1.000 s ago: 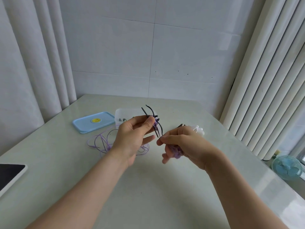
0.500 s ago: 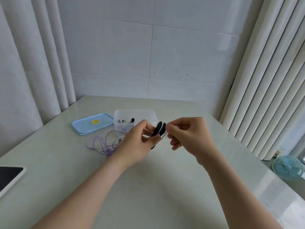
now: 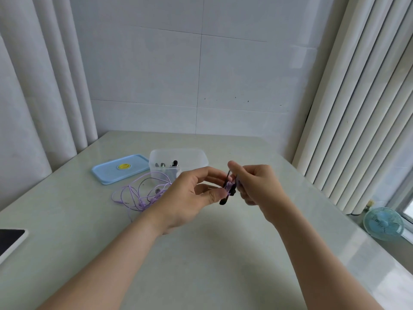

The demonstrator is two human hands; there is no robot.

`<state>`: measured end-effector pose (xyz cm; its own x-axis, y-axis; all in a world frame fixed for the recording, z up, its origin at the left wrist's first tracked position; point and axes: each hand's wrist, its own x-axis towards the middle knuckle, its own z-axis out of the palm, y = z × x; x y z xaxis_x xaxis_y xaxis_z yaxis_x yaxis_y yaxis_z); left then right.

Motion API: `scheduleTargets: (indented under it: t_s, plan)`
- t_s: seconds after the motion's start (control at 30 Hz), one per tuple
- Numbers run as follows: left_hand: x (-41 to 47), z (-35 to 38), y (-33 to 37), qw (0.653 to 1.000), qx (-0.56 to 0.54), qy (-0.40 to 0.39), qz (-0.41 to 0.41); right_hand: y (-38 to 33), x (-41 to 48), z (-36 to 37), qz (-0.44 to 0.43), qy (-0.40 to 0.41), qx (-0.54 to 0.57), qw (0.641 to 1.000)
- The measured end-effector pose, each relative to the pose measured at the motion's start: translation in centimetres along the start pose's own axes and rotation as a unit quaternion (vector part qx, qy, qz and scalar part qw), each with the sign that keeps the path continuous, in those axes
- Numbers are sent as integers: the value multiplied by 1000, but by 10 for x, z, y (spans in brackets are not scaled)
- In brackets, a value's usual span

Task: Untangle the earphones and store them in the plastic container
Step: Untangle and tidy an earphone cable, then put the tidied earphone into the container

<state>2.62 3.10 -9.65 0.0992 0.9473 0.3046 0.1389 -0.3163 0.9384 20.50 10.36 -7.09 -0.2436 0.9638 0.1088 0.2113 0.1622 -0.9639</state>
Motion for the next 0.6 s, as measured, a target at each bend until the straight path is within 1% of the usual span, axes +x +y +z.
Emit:
scheduleTargets:
  t_s: [0.03, 0.1, 0.13, 0.2, 0.27, 0.33, 0.4, 0.5, 0.6]
  plan:
    - [0, 1, 0, 999, -35, 11, -6, 0, -2, 2, 6, -21, -1, 1000]
    - [2, 0, -2, 996, -82, 30, -16, 1, -3, 8, -12, -33, -41, 999]
    - [2, -1, -3, 995, -86, 39, -20, 2, -3, 12, -34, -19, -60, 997]
    - [3, -1, -4, 993, -89, 65, -34, 6, -1, 16, -89, 29, -64, 994]
    - [5, -1, -4, 985, -126, 108, -52, 7, 1, 19, -141, 68, -55, 986]
    - [7, -2, -5, 972, -171, 147, -59, 8, 0, 25, -173, 89, -58, 979]
    - [8, -5, -5, 966, -179, 176, -57, 8, -4, 32, -205, 81, -88, 971]
    - [8, -12, 0, 965, -168, 196, -45, 10, -10, 43, -251, 30, -105, 962]
    - [8, -21, 9, 970, -151, 188, -39, 7, -11, 51, -270, 39, -88, 958]
